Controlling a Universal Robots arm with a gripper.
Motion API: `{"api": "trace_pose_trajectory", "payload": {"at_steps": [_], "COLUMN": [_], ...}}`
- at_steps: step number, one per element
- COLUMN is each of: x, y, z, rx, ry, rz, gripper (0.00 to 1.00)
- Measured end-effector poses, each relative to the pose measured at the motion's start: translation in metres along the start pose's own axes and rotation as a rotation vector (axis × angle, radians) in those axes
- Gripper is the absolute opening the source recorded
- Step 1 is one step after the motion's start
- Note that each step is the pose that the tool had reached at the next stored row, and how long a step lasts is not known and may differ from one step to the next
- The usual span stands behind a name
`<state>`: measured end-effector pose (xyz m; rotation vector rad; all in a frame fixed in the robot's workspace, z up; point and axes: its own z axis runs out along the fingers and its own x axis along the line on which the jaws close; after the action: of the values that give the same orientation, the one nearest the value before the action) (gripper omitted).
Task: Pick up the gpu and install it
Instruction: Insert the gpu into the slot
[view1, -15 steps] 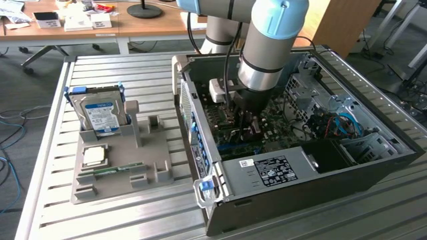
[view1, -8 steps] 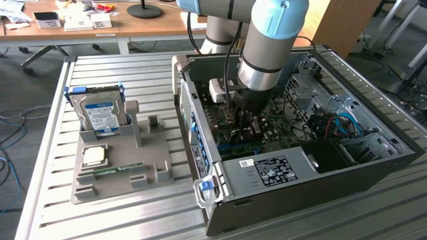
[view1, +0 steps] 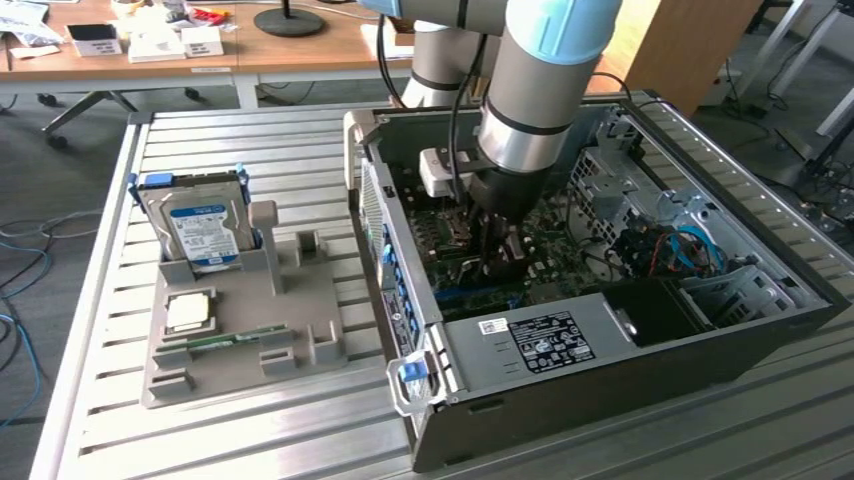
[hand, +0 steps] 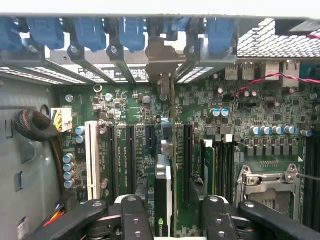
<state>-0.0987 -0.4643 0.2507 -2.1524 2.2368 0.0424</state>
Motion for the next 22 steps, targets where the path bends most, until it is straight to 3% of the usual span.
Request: {"api": "trace_pose_trajectory", "payload": {"at_steps": [15, 16, 22], "x": [-0.0001, -0.0001, 0.0], "y": [-0.0021, -0.0021, -0.0021], "z": [0.0, 0.0, 0.0], "rx": [0.0006, 0.0005, 0.0005], "ry": [0.0, 0.0, 0.0002], "rz": [0.011, 0.011, 0.011], "gripper": [0.45, 0.38, 0.36]}}
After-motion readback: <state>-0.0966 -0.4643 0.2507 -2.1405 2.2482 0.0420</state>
